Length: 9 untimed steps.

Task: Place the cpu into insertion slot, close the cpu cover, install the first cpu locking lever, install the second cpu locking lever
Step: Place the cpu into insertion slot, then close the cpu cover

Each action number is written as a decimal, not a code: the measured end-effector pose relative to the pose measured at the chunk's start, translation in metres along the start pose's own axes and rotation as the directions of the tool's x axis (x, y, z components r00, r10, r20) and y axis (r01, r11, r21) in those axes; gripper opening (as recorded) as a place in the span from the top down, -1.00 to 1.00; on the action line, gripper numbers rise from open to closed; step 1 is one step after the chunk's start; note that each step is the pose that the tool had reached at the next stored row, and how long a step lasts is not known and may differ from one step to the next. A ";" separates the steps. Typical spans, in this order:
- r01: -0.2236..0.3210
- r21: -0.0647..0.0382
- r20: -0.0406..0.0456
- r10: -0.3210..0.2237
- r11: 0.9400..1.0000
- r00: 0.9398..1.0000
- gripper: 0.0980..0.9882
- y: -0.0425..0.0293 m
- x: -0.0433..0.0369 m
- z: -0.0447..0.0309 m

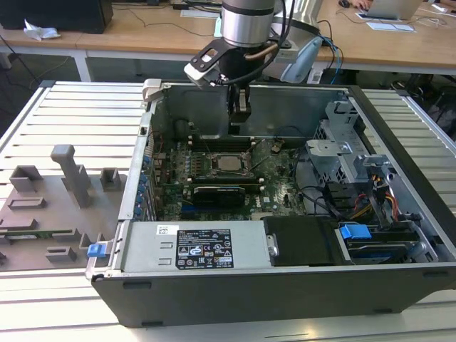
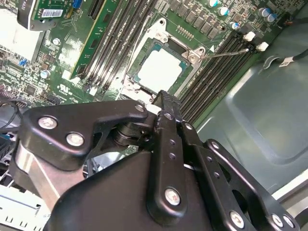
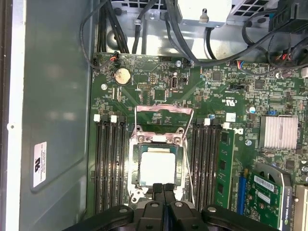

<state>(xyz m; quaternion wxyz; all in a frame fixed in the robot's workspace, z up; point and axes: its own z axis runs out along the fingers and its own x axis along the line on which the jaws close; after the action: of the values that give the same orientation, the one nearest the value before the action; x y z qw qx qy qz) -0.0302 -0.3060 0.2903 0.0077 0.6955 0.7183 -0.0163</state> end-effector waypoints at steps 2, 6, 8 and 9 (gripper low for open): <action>0.000 0.000 0.000 0.000 1.000 1.000 0.98 0.0000 0.0000 -0.0001; 0.000 0.000 0.000 0.000 1.000 1.000 0.98 0.0000 0.0000 -0.0004; 0.000 0.000 0.000 0.000 1.000 1.000 0.98 0.0004 0.0000 -0.0005; 0.000 0.000 0.000 0.000 1.000 1.000 0.98 0.0019 -0.0001 -0.0006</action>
<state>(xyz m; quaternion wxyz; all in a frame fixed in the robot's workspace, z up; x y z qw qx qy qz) -0.0283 -0.3060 0.2908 0.0078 0.6955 0.7183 -0.0164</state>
